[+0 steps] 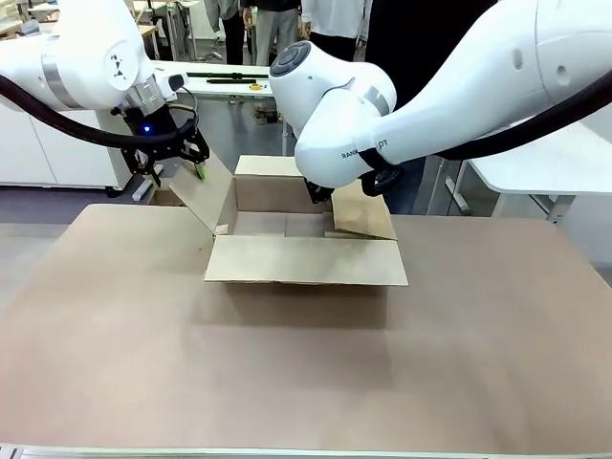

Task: Pack the gift set into the box.
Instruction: Place both hands on the side flaps of the Package Box and spread them outward.

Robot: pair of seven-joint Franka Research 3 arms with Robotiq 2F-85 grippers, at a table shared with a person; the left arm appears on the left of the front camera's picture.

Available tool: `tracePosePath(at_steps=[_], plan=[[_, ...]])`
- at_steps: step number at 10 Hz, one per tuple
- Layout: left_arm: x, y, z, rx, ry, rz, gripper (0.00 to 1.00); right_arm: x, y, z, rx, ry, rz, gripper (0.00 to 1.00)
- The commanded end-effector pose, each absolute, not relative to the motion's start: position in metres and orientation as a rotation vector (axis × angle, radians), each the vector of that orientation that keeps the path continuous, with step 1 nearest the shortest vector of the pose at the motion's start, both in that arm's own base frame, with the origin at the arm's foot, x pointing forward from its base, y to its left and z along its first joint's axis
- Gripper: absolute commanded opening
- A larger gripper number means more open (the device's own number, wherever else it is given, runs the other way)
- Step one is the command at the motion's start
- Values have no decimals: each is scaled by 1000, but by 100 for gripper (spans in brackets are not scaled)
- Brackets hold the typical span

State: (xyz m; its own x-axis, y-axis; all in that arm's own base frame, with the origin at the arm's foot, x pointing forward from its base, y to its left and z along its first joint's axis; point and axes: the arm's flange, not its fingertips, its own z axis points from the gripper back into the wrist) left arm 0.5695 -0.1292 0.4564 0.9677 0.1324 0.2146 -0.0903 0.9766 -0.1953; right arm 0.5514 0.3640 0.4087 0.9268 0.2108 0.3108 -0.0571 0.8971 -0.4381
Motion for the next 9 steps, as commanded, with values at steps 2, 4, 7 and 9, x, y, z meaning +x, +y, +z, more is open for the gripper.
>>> tracePosePath(at_steps=[2,4,7,9], plan=[[570,-129,457,-166,-238,128,100,534,341,433,-486,-421,76,100],[570,-129,457,-166,-238,128,100,526,321,447,-494,-420,27,100],[570,-129,457,-166,-238,128,100,517,282,474,-405,-407,-57,100],[570,-129,457,-166,-238,128,100,521,259,477,-180,-368,-47,100]])
